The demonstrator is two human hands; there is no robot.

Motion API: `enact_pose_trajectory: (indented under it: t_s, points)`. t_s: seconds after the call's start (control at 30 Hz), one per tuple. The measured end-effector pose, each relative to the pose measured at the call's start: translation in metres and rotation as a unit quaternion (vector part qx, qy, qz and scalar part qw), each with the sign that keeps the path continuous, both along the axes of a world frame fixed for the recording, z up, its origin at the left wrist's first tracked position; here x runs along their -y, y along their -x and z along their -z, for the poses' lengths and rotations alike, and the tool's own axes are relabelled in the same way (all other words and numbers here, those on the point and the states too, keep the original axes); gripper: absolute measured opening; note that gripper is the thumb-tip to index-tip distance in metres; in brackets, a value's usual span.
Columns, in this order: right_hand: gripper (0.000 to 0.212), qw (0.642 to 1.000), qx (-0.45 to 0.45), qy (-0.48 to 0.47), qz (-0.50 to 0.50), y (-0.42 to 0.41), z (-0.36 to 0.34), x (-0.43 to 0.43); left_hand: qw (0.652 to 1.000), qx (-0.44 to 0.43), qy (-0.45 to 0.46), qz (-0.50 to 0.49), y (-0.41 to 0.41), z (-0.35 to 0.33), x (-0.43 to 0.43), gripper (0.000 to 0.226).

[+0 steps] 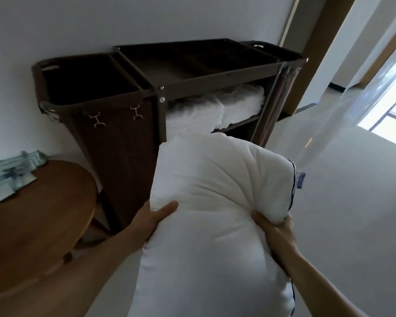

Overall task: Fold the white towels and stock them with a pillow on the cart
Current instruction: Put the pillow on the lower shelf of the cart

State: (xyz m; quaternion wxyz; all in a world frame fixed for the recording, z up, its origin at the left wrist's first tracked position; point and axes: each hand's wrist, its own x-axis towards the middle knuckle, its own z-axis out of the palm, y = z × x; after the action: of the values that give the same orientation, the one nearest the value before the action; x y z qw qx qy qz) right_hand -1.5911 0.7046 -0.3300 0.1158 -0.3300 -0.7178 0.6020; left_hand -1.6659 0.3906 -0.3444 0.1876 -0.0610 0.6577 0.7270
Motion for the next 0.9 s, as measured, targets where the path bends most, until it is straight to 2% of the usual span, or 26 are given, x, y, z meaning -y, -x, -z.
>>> enact_pose_trajectory:
  t_s: [0.13, 0.3, 0.47, 0.6, 0.7, 0.9]
  points:
    - [0.066, 0.999, -0.002, -0.003, -0.038, 0.053, 0.02, -0.042, 0.999, 0.023, -0.029, 0.001, 0.032, 0.035, -0.032, 0.082]
    - [0.057, 0.995, -0.011, -0.006, -0.095, 0.144, 0.059, -0.079, 0.998, 0.027, -0.032, -0.039, 0.087, 0.083, -0.067, 0.066]
    - [0.052, 0.989, -0.003, -0.023, -0.149, 0.238, 0.111, -0.121, 0.996, 0.019, -0.015, -0.089, 0.142, 0.122, -0.107, 0.074]
    - [0.064, 0.982, -0.012, -0.025, -0.186, 0.292, 0.149, -0.149, 0.992, 0.004, 0.003, -0.123, 0.166, 0.143, -0.137, 0.071]
    - [0.072, 0.973, -0.019, -0.022, -0.231, 0.332, 0.173, -0.17, 0.986, -0.004, 0.025, -0.166, 0.176, 0.157, -0.163, 0.078]
    - [0.089, 0.947, -0.033, -0.009, -0.319, 0.405, 0.232, -0.196, 0.955, -0.027, 0.06, -0.289, 0.196, 0.214, -0.206, 0.082]
